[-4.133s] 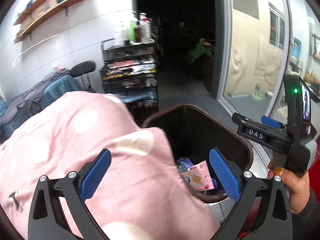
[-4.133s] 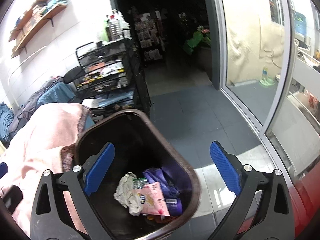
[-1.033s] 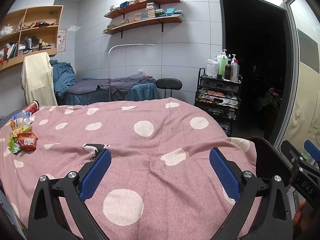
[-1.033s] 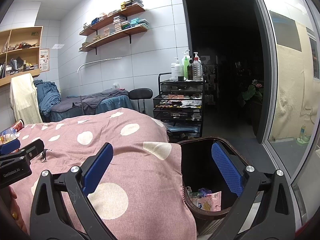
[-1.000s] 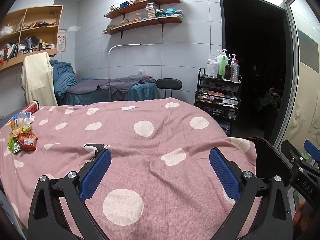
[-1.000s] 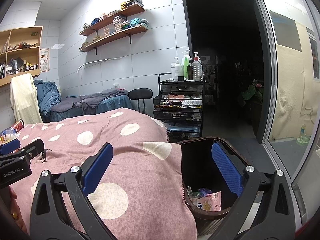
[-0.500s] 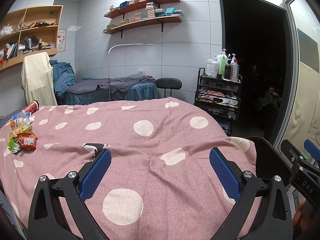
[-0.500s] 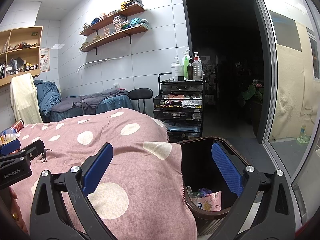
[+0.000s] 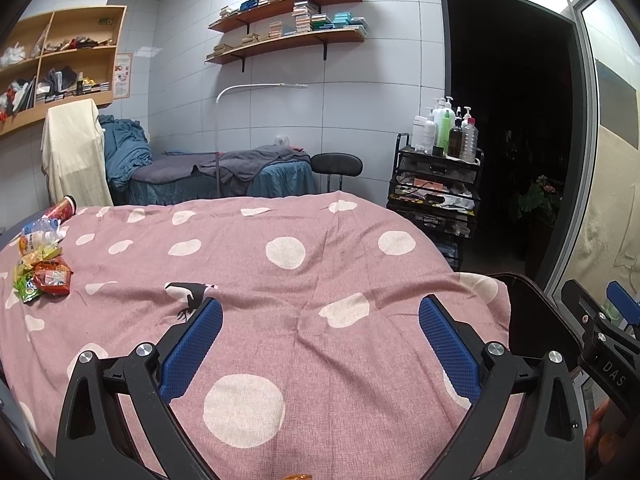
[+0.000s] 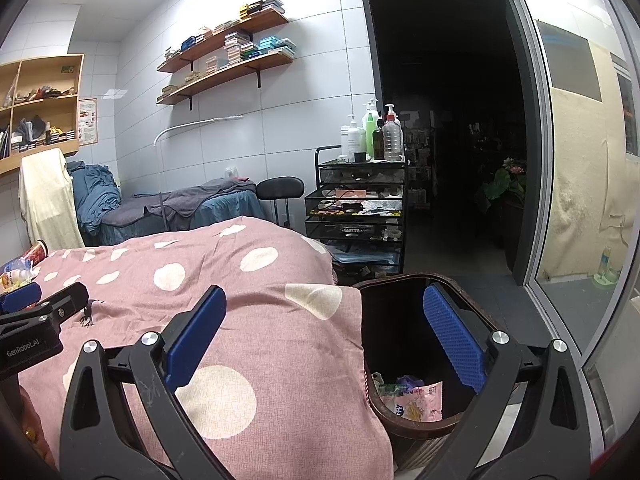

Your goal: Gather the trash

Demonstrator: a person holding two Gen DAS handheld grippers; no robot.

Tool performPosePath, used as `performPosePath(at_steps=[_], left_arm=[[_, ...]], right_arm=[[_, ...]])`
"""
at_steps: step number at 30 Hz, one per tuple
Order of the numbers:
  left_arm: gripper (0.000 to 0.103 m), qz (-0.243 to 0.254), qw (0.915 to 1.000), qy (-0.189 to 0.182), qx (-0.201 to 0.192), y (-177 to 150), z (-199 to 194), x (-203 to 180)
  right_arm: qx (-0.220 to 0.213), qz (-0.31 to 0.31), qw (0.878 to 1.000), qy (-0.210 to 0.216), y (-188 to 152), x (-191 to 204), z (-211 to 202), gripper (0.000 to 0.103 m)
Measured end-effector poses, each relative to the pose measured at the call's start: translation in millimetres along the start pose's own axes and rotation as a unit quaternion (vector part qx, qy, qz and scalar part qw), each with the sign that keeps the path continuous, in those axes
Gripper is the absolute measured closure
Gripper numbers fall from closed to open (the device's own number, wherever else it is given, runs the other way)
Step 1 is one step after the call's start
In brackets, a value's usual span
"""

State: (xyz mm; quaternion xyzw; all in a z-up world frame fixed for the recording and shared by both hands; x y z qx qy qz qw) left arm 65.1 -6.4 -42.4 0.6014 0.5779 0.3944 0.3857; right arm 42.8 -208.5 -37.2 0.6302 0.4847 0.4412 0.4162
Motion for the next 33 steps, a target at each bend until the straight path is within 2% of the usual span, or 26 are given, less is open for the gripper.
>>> performPosePath(at_steps=[33], left_arm=[[0.005,0.011,0.9999,-0.005,-0.002,1.9,-2.4,-7.4]], right_arm=[[0.003,0.004,1.000,-0.003,-2.3,2.0,1.7,0.006]])
Point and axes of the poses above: each gripper's, at about its wrist camera, not at the fingertips, and z roughly the way its jaws point, x to its left, y to its top, the point moved 6 cm from there along z, roughly the way its jaws point, and after that the axes turned 3 degrees about z, right-handed, at the moved point
